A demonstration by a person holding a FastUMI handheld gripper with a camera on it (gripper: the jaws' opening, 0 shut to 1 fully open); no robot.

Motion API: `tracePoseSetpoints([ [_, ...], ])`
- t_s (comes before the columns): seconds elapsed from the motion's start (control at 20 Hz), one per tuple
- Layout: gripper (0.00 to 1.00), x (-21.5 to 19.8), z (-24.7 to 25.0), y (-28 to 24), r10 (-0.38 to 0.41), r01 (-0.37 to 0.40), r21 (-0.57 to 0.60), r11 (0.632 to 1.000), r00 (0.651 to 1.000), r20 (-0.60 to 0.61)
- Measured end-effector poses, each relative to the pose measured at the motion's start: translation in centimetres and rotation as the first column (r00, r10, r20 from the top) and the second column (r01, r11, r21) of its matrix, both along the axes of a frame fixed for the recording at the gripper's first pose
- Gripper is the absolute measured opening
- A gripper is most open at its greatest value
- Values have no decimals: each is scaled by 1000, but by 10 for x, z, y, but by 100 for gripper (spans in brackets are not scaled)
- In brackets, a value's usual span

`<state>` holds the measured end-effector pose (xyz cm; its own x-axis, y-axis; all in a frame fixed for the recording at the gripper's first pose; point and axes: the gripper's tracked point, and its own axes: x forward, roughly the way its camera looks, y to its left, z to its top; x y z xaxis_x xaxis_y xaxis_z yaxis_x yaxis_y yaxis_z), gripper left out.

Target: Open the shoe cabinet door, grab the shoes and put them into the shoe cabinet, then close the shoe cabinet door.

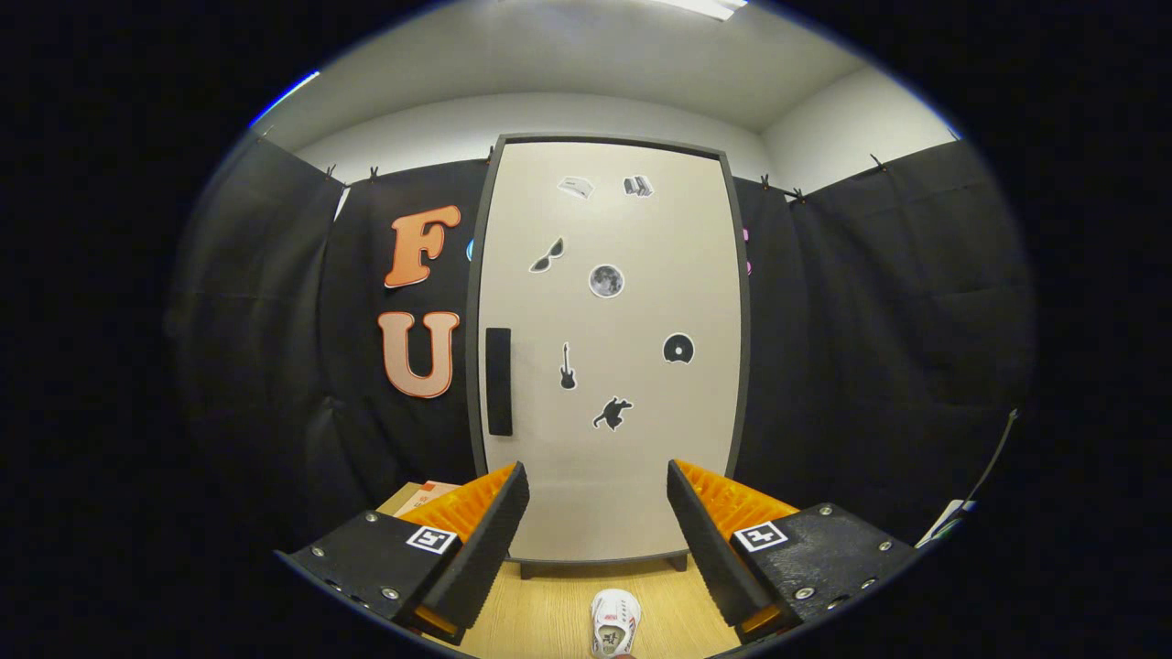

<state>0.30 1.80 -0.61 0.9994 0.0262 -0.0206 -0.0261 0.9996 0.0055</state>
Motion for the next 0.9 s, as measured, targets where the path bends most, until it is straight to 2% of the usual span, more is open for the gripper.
tracePoseSetpoints([
  [0.45,94,43,10,52,54,-54,9,999,998,23],
  [0.65,94,81,18,84,79,-79,7,997,996,41],
  [0.9,94,130,22,106,68,-69,15,997,996,49],
])
